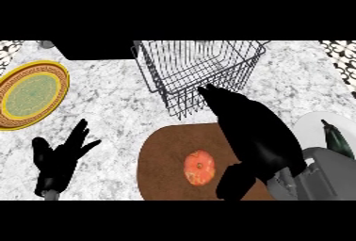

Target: Pick the squash from the cutting board and place it in the basket

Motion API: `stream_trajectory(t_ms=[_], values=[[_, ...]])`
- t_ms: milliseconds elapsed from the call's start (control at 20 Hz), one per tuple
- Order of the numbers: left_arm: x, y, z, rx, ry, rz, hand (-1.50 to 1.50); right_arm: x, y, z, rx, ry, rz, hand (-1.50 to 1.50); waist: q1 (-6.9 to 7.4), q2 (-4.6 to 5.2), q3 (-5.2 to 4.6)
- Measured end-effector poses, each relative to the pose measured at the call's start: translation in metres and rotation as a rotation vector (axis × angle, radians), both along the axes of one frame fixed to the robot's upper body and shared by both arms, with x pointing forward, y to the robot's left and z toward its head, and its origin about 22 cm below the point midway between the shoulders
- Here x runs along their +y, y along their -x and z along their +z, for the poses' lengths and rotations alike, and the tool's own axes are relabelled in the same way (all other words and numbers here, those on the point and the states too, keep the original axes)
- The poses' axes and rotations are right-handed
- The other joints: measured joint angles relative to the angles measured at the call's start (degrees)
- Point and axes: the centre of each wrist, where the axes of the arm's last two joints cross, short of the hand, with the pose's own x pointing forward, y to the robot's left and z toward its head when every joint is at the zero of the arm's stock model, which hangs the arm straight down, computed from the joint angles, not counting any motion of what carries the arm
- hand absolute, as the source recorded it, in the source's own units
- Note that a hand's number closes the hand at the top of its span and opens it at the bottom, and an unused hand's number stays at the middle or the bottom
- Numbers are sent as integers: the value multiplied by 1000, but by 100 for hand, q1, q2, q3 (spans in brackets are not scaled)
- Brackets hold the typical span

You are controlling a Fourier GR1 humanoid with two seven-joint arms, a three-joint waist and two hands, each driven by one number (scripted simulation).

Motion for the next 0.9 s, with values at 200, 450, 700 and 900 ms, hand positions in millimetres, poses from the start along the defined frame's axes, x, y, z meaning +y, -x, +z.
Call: stream_trajectory(t_ms=[200, 450, 700, 900], values=[[0, 1, 0, 0, -3, -3, 0, 2, 2, -21, 26, 26, -12, -150, 11, 4, 5], [1, 0, 0, 5, -6, 5, 0, 6, 11, -41, 36, 32, -15, -150, 7, 2, 12], [1, 1, -1, -1, -8, -2, 0, 6, 14, -57, 27, 35, -28, -150, 21, 8, 17], [1, 1, -2, -4, -10, 4, 0, 6, 12, -68, 23, 36, -43, -150, 37, 16, 23]])
